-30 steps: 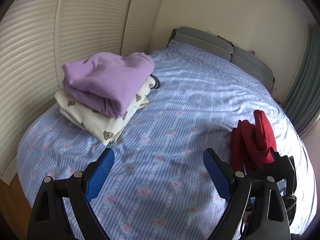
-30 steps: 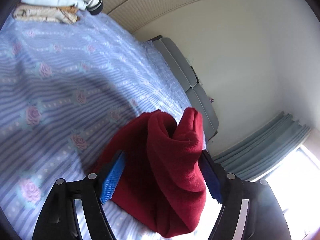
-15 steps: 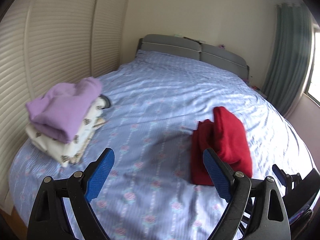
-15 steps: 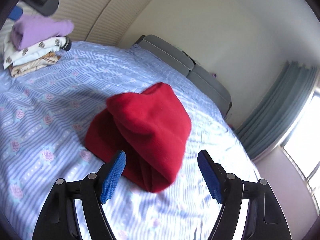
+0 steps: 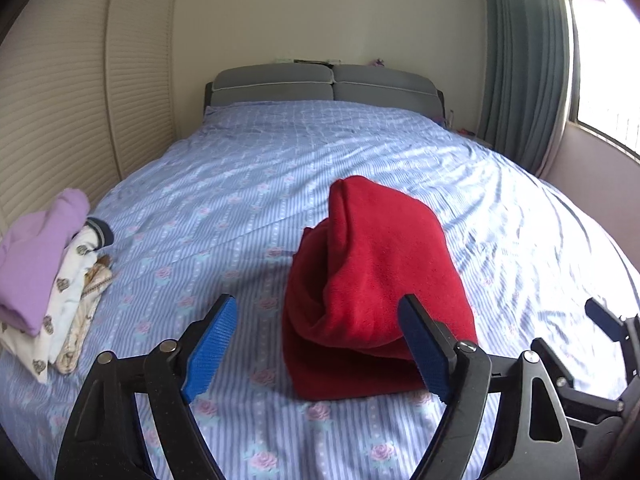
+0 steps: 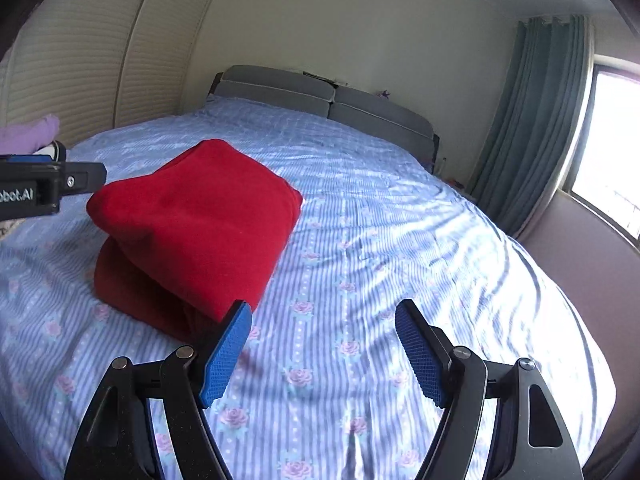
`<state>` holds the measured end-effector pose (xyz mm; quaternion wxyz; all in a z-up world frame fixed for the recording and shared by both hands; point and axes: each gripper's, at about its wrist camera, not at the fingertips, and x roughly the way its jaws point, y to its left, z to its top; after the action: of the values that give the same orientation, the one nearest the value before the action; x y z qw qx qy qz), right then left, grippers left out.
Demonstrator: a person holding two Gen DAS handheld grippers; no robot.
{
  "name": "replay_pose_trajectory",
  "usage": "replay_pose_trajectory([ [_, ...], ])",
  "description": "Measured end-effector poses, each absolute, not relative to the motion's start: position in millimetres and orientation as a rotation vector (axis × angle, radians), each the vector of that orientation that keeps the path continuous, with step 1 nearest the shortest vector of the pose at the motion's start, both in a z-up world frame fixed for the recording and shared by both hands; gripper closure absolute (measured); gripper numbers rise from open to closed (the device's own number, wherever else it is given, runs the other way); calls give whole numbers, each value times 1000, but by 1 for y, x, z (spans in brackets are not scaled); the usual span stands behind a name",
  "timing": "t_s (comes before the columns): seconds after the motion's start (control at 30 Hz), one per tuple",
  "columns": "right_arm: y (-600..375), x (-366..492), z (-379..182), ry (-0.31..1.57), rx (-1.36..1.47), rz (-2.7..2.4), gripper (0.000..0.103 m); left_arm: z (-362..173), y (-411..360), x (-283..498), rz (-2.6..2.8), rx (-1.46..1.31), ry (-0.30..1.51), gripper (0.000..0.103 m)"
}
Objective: Fold small clothes
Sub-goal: 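Grasp the folded red sweatshirt bundle with the left gripper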
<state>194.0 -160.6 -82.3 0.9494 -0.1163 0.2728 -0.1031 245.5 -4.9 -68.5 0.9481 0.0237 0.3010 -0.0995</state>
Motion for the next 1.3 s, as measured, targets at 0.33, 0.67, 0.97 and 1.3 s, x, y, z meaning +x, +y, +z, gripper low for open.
replay_pose_trajectory([
  [0.33,-184,203,-99,587,-163,-203,29,-98,-24,296,-257,106,711,63],
  [0.67,-195,220,-130,646,-4,-51,29,-122,-8,292,-266,11,746,80],
  [0.97,-177,251,-147,681,72,26,29,-114,3,307,-284,-55,781,80],
  [1.3,-163,257,-148,679,9,74,31,-124,2,307,-274,-46,782,79],
])
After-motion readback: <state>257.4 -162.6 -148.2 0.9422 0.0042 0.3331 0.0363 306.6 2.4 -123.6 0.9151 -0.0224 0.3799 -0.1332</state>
